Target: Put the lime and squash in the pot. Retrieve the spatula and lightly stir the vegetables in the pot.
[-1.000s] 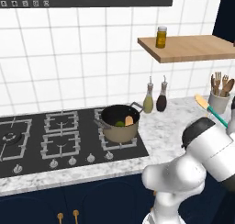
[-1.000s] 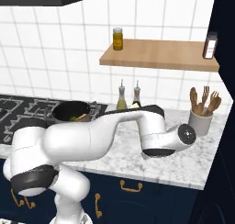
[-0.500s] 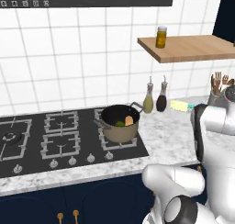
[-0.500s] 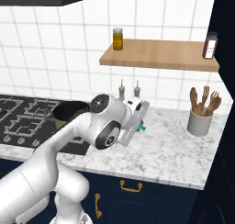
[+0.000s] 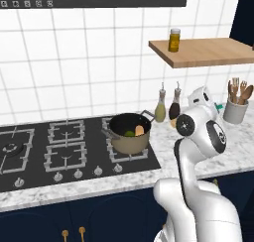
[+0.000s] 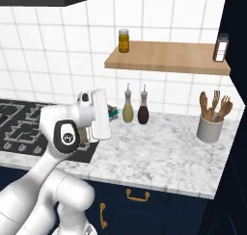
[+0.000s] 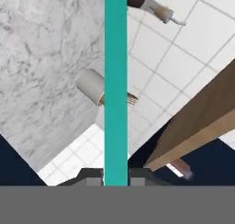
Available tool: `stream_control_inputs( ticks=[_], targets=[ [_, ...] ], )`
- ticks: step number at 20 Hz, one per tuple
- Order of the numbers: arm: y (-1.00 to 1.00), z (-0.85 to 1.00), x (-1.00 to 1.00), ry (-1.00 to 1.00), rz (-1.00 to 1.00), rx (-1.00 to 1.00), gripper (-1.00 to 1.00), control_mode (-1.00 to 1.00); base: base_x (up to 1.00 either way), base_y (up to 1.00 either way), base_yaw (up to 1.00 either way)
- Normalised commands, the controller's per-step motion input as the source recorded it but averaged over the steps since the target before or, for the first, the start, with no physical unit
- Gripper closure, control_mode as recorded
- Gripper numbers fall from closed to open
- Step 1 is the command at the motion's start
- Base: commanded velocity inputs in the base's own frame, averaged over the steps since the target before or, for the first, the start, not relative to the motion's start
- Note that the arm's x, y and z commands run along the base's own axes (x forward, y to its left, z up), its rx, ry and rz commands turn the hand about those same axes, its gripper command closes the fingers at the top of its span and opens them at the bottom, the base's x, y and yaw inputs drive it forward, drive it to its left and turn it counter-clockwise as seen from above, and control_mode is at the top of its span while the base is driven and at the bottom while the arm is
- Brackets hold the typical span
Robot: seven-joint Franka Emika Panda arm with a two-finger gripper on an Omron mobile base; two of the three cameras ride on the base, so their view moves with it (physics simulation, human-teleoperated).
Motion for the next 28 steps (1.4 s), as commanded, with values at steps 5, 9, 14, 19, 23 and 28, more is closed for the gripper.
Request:
stream_control_inputs(
  ticks=[5,9,14,19,23,28],
  targets=[
    [0.85,1.00,0.29,0.25,0.15,-0.41,1.00,-1.00,0.00,0.00,0.00],
    [0.63,1.00,0.53,0.35,0.17,-0.27,1.00,-1.00,0.00,0.00,0.00],
    [0.84,0.89,0.61,0.36,0.18,-0.28,1.00,-1.00,0.00,0.00,0.00],
    [0.98,-0.39,0.07,-0.19,-0.03,-0.09,1.00,-1.00,0.00,0.00,0.00],
    [0.29,-1.00,0.32,-0.02,-0.11,-0.05,1.00,-1.00,0.00,0.00,0.00],
    [0.05,-1.00,0.71,0.31,-0.04,-0.10,1.00,-1.00,0.00,0.00,0.00]
  ],
)
